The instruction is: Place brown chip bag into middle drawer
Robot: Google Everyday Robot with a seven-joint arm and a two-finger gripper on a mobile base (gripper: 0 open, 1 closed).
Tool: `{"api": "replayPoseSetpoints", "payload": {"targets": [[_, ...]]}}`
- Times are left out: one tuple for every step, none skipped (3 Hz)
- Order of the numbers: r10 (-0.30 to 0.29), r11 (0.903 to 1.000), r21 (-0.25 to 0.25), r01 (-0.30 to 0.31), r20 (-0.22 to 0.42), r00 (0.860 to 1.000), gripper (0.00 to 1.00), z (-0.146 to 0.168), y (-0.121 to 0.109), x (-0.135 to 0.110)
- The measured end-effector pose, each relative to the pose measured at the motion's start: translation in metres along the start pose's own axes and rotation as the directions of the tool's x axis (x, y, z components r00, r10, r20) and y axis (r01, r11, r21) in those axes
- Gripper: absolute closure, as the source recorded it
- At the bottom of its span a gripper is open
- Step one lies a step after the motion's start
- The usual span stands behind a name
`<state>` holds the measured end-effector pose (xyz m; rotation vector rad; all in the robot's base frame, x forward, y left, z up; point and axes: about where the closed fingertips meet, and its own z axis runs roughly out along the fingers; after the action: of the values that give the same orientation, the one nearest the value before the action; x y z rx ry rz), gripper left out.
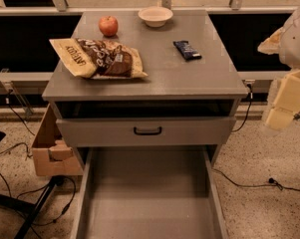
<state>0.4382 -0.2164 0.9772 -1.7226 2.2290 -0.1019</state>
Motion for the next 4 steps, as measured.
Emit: {"api": "replayPoseSetpoints", "payload": {"targets": [[0.0,1.0,0.0,0.0,0.0,1.0,0.0,0.0,0.0,0.0],[-0.003,0.9994,0.035,0.001,0.061,0.998,0.0,0.012,-0.013,-0.004],[-0.034,0.9959,0.089,0.014,0.225,0.974,0.0,0.044,-0.054,-0.036],[-0.077,0.9929,0.112,0.039,0.358,0.931,0.0,0.066,-0.095,-0.084]]}}
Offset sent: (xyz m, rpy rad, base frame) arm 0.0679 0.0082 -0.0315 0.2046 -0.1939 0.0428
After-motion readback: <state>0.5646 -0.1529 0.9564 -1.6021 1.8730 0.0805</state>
